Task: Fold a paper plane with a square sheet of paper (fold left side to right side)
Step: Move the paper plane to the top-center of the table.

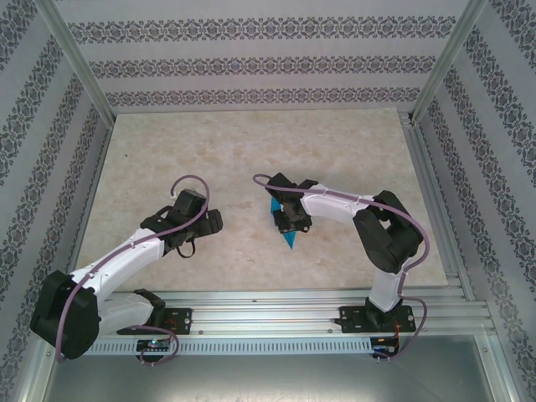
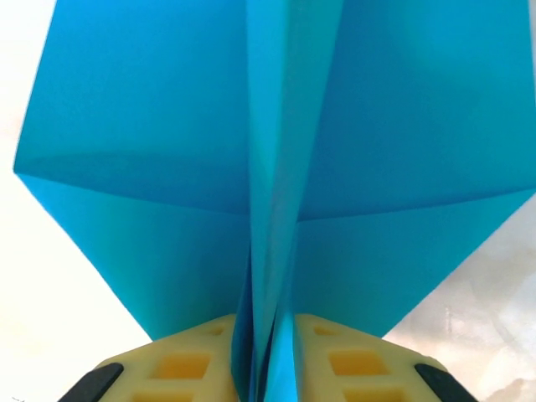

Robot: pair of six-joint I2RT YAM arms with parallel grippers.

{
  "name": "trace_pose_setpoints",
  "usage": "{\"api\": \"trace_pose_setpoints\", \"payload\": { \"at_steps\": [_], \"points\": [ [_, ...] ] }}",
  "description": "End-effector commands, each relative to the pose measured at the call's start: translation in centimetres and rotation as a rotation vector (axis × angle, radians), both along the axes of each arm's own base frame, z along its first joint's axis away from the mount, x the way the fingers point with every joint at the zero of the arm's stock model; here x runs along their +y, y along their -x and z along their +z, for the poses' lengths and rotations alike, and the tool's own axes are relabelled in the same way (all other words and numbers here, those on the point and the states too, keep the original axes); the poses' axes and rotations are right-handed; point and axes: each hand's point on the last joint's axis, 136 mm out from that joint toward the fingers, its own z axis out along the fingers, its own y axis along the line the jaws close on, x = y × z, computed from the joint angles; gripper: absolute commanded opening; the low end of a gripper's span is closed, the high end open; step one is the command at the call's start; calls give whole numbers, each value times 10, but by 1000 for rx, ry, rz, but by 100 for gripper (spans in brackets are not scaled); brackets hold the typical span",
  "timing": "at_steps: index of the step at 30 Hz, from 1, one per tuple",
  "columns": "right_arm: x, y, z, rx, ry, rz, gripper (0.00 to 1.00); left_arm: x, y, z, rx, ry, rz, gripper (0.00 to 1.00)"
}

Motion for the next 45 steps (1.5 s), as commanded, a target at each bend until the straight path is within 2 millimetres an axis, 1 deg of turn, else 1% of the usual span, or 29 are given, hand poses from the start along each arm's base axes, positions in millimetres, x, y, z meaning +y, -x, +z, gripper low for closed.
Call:
{"api": "trace_pose_setpoints", "payload": {
  "at_steps": [1, 4, 5, 7, 9, 10, 12, 15, 17, 22, 24, 27, 29, 31, 33, 38, 42, 45],
  "points": [
    [0, 8, 1, 35, -24, -19, 18, 4, -5, 14, -27, -2, 23, 90],
    [-1, 8, 0, 47, -16, -21, 8, 5, -5, 15, -29, -7, 22, 90],
    [-2, 6, 3, 40, -15, -21, 5, 6, -6, 16, -32, -11, 20, 90],
    [-2, 0, 12, 18, -18, -13, 2, 7, -6, 20, -43, -21, 12, 90],
    [-4, -11, 26, -14, -21, -6, 1, 10, -6, 28, -60, -38, 4, 91],
    [-5, -19, 34, -35, -20, 0, 1, 12, -6, 34, -76, -50, 3, 93],
    [-9, -37, 47, -71, -20, 9, 1, 17, -7, 46, -112, -66, 6, 100],
    [-17, -71, 62, -107, -21, 12, 1, 23, -6, 62, -163, -82, 8, 100],
    [-24, -100, 72, -132, -9, 6, 1, 29, -4, 70, -181, -100, 17, 100],
    [-35, -161, 77, -152, -3, -38, 0, 38, 2, 76, -176, -139, 19, 100],
    [-38, -182, 74, -161, -1, -56, 0, 40, 4, 76, -173, -143, 22, 100],
    [-41, -209, 66, -167, 14, -67, 0, 41, 6, 75, -170, -143, 27, 100],
    [-43, -222, 57, -158, 24, -71, 0, 41, 7, 76, -170, -137, 28, 100],
    [-43, -230, 47, -139, 27, -69, 0, 42, 8, 75, -164, -135, 28, 100],
    [-43, -235, 37, -121, 33, -71, 0, 42, 10, 74, -159, -134, 30, 100],
    [-47, -239, 15, -87, 31, -103, 0, 41, 12, 71, -153, -122, 32, 100],
    [-51, -239, 5, -74, 46, -117, 1, 40, 12, 70, -151, -115, 30, 100],
    [-52, -237, -1, -60, 53, -122, 5, 39, 11, 70, -152, -112, 28, 100]
  ]
}}
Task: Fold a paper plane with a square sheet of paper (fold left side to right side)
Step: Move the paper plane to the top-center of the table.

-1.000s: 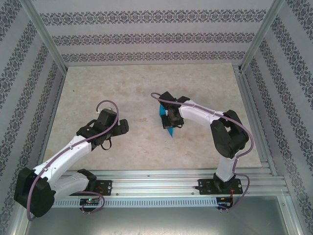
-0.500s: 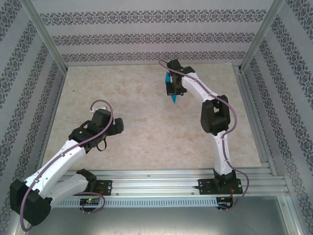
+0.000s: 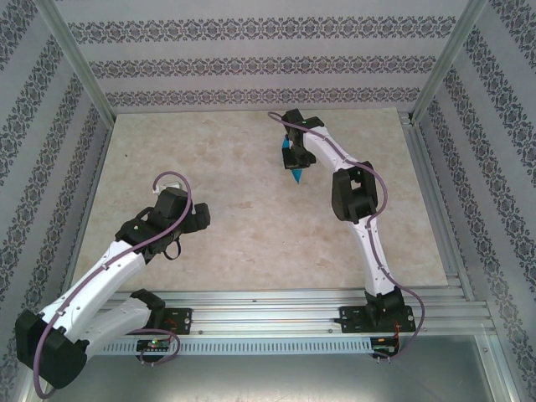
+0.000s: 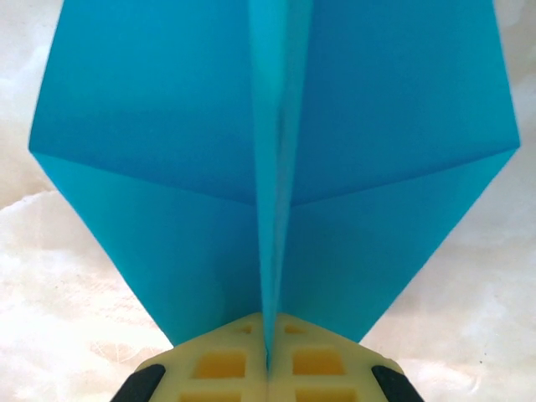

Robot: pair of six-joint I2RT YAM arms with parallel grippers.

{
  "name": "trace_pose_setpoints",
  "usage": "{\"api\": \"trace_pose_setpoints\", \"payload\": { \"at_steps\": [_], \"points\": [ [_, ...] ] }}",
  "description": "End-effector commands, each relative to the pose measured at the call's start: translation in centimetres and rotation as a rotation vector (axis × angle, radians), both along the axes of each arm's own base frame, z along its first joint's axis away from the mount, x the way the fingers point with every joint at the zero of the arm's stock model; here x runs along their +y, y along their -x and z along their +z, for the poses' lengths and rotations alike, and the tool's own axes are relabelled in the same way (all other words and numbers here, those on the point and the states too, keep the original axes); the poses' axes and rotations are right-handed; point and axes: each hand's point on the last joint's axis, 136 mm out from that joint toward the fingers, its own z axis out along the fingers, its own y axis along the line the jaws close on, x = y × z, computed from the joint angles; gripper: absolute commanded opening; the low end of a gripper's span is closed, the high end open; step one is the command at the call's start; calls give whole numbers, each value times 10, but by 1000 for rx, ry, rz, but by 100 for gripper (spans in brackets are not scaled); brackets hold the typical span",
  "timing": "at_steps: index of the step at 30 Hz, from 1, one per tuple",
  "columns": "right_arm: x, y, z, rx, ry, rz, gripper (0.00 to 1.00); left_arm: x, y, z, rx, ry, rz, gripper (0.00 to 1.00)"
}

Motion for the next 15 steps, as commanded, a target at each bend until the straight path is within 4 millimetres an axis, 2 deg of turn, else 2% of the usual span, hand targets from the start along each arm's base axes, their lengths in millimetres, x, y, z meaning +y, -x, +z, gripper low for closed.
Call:
{"api": "trace_pose_setpoints", "payload": {
  "at_steps": [1, 8, 15],
  "points": [
    [-9, -3, -6, 13, 14, -27, 7, 5, 2, 1, 3, 2, 16, 100],
    [-8, -2, -9, 23, 5, -34, 16, 3, 2, 0, 4, 10, 15, 100],
    [-6, -5, 15, -14, -3, -28, 20, 3, 1, 0, 0, 12, 14, 100]
  ]
}}
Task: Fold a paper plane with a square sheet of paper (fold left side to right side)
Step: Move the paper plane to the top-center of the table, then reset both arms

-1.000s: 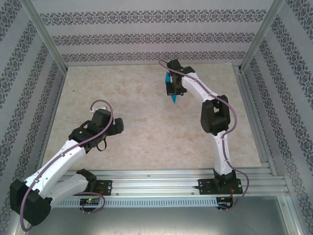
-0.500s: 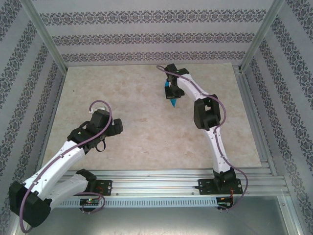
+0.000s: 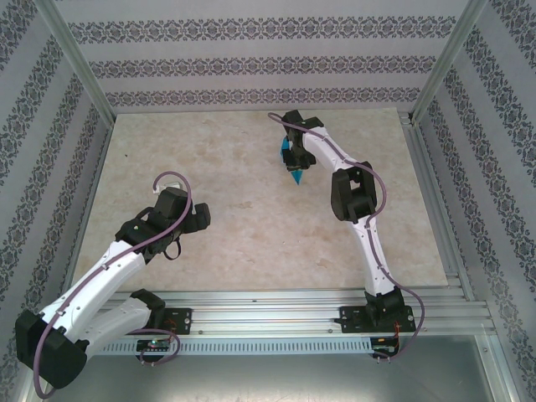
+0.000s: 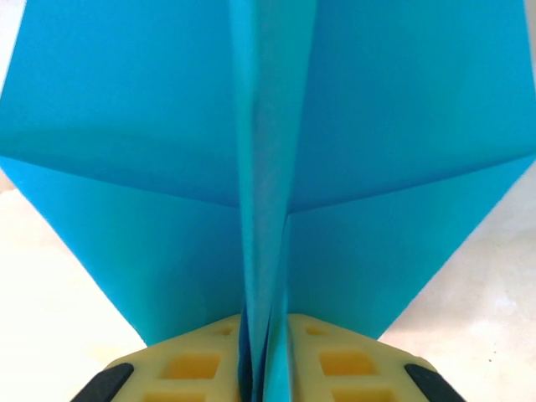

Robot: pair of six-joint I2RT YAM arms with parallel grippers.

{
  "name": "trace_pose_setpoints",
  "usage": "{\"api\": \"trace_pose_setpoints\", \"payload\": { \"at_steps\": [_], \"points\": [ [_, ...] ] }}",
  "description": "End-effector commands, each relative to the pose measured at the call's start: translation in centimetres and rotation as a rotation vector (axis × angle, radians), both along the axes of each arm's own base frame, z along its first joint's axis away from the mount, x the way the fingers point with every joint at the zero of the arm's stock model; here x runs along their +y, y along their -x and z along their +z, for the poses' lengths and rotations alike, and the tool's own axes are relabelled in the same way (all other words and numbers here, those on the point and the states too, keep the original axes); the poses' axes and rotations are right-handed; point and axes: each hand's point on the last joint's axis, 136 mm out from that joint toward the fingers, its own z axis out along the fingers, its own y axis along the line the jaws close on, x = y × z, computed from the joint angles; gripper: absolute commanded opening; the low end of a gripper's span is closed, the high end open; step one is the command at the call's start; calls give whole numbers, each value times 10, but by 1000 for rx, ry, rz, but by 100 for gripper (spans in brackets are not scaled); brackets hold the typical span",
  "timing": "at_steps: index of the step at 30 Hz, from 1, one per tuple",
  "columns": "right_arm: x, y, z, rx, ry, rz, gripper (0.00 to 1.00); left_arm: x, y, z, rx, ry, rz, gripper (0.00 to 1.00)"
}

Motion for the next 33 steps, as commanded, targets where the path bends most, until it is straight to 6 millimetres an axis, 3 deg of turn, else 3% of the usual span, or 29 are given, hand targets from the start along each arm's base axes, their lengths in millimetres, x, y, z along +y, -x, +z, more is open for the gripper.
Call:
{"api": "trace_pose_setpoints", "payload": {
  "at_steps": [1, 7, 12, 18, 22, 25, 29, 33],
  "points": [
    [-5, -8, 22, -40, -9, -16, 22, 4, 1, 1, -3, 9, 19, 100],
    [2, 0, 57, -71, -40, 0, 31, 2, -2, 7, -16, 24, 21, 100],
    [2, 19, 96, -114, -31, 8, 38, 1, -5, 14, -34, 30, 24, 100],
    [-11, 51, 165, -252, -41, 4, 42, 10, -15, 31, -100, 3, 62, 100],
    [-42, 85, 211, -408, -43, -31, 48, 27, -29, 55, -182, -55, 117, 100],
    [-67, 113, 231, -509, -54, -63, 54, 43, -41, 75, -256, -118, 163, 100],
    [-98, 139, 234, -619, -63, -103, 58, 67, -56, 97, -358, -213, 250, 100],
    [-135, 157, 224, -721, -46, -178, 77, 84, -66, 103, -444, -292, 320, 100]
  ]
}}
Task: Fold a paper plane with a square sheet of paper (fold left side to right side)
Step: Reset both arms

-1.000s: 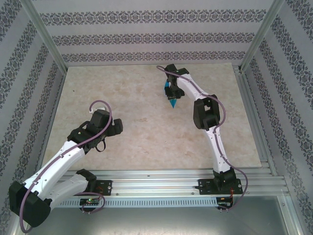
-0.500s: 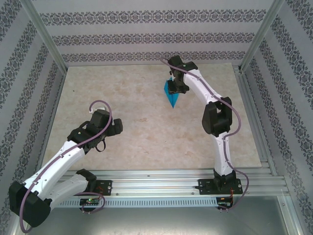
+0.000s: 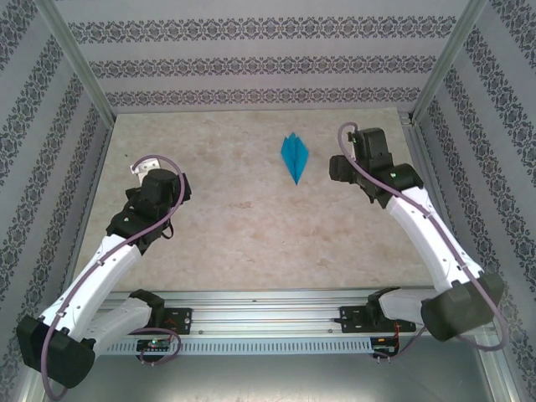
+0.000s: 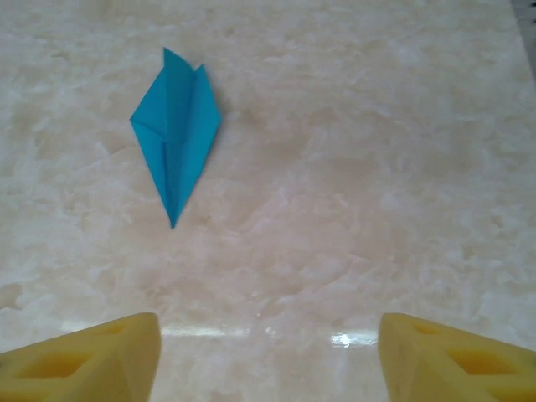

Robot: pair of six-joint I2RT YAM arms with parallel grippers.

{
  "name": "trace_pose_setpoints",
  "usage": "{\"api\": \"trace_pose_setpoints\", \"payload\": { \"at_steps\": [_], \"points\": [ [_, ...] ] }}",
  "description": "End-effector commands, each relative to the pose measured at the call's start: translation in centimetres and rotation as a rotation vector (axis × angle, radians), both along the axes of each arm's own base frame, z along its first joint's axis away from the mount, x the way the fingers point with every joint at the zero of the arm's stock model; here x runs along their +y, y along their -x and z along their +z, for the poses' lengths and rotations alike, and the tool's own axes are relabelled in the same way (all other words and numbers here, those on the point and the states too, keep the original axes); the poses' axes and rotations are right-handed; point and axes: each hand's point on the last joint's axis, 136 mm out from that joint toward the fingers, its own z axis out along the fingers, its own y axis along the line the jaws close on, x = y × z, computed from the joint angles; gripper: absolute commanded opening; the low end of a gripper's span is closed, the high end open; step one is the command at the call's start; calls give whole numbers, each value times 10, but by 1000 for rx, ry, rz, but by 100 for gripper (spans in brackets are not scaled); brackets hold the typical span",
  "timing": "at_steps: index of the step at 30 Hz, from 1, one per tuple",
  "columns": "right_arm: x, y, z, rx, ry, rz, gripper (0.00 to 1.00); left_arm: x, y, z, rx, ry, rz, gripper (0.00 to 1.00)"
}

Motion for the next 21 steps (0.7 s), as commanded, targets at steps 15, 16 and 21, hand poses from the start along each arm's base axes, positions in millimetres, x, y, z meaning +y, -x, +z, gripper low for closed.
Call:
{"api": "trace_pose_setpoints", "payload": {
  "at_steps": [15, 16, 21],
  "points": [
    [-91, -4, -82, -399, 116, -235, 98, 37, -22, -58, -65, -261, 73, 100],
    [-91, -9, -87, -398, 113, -231, 98, 38, -22, -64, -55, -268, 69, 100],
    [-90, -33, -108, -391, 127, -215, 98, 37, -29, -84, -44, -301, 16, 100]
  ]
}}
